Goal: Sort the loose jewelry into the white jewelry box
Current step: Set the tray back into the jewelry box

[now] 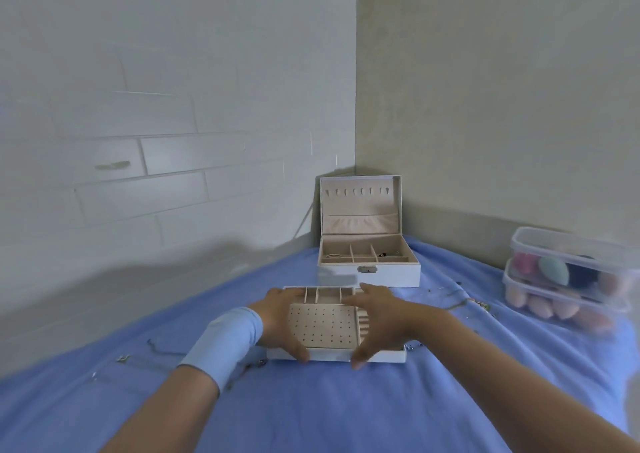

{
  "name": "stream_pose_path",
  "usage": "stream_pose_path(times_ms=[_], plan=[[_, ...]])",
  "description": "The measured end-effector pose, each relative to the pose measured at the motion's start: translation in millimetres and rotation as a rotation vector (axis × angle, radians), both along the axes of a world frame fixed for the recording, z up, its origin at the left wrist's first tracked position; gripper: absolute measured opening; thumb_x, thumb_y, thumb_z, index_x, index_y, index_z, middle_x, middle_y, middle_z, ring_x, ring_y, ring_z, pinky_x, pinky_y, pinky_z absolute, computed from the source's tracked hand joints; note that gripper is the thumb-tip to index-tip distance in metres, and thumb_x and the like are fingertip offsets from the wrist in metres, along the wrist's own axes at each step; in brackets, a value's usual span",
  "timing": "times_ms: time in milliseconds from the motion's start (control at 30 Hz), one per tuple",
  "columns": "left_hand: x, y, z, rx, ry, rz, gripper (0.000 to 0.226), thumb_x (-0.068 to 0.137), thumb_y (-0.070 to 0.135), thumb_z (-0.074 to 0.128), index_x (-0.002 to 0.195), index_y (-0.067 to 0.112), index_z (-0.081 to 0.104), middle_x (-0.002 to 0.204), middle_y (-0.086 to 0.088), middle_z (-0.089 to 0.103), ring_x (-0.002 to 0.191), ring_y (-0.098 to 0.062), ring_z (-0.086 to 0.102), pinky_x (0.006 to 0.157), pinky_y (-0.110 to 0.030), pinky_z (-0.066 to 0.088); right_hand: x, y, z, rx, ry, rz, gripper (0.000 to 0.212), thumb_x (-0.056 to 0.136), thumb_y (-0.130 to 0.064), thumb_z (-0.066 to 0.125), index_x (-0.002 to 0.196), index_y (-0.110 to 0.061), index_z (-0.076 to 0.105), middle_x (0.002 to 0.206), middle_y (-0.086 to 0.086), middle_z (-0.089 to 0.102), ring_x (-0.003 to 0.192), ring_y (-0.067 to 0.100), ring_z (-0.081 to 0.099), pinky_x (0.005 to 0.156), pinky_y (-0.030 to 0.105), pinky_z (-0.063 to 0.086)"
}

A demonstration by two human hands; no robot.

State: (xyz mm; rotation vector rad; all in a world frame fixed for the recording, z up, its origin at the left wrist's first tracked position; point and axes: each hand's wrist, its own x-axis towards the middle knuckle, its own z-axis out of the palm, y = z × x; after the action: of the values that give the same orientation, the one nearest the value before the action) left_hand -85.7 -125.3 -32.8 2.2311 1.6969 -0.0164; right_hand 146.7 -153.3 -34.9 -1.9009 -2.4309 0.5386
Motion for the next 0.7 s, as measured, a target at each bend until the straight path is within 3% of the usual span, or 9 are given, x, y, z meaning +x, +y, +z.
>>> stream_pose_path(times_ms=[133, 300, 467, 600, 700], plan=[[0.2, 9.1, 7.4, 0.068, -0.161, 0.001, 0.110, 0.056, 0.049, 0.089, 0.147, 0.038, 0.029, 0.144, 0.009, 0.035, 0.129, -0.017, 0.046, 0.107, -0.036, 0.042, 7.3, 7.0, 5.4, 0.122, 0.104, -0.005, 0.101, 0.070, -0.044, 0.086, 0.154, -0.037, 0.031, 0.163, -0.002, 0.018, 0.152, 0.018, 0.011, 0.121, 0.037, 0.022], [19.3, 30.8, 30.1, 0.173, -0.299, -0.038, 0.094, 0.062, 0.043, 0.089, 0.143, 0.028, 0.044, 0.142, 0.008, 0.042, 0.125, -0.014, 0.047, 0.101, -0.026, 0.040, 30.0, 28.2, 25.0, 0.313, 0.246, -0.050, 0.077, 0.069, -0.037, 0.084, 0.140, -0.038, 0.054, 0.144, -0.005, 0.042, 0.138, 0.014, 0.036, 0.112, 0.029, 0.036], [52.3, 65.4, 46.4, 0.285, -0.404, -0.053, 0.089, 0.063, 0.044, 0.088, 0.140, 0.028, 0.048, 0.140, 0.007, 0.044, 0.128, -0.015, 0.044, 0.108, -0.032, 0.037, 60.3, 59.4, 41.6, 0.369, 0.342, -0.082, 0.063, 0.071, -0.030, 0.084, 0.131, -0.032, 0.066, 0.134, -0.015, 0.048, 0.125, 0.007, 0.049, 0.100, 0.018, 0.037], [79.3, 104.0, 43.0, 0.230, -0.428, -0.053, 0.086, 0.065, 0.038, 0.089, 0.140, 0.024, 0.049, 0.140, 0.005, 0.047, 0.125, -0.015, 0.048, 0.105, -0.030, 0.040, 82.5, 94.3, 36.1, 0.356, 0.390, -0.120, 0.058, 0.070, -0.025, 0.084, 0.126, -0.029, 0.069, 0.126, -0.017, 0.049, 0.122, 0.008, 0.052, 0.096, 0.015, 0.039], [94.5, 132.0, 33.7, 0.187, -0.405, -0.059, 0.083, 0.068, 0.037, 0.088, 0.140, 0.025, 0.049, 0.144, 0.004, 0.043, 0.130, -0.016, 0.044, 0.107, -0.029, 0.037, 95.3, 116.7, 29.9, 0.331, 0.387, -0.130, 0.057, 0.073, -0.022, 0.082, 0.129, -0.027, 0.068, 0.123, -0.018, 0.048, 0.117, 0.007, 0.053, 0.084, 0.009, 0.041]])
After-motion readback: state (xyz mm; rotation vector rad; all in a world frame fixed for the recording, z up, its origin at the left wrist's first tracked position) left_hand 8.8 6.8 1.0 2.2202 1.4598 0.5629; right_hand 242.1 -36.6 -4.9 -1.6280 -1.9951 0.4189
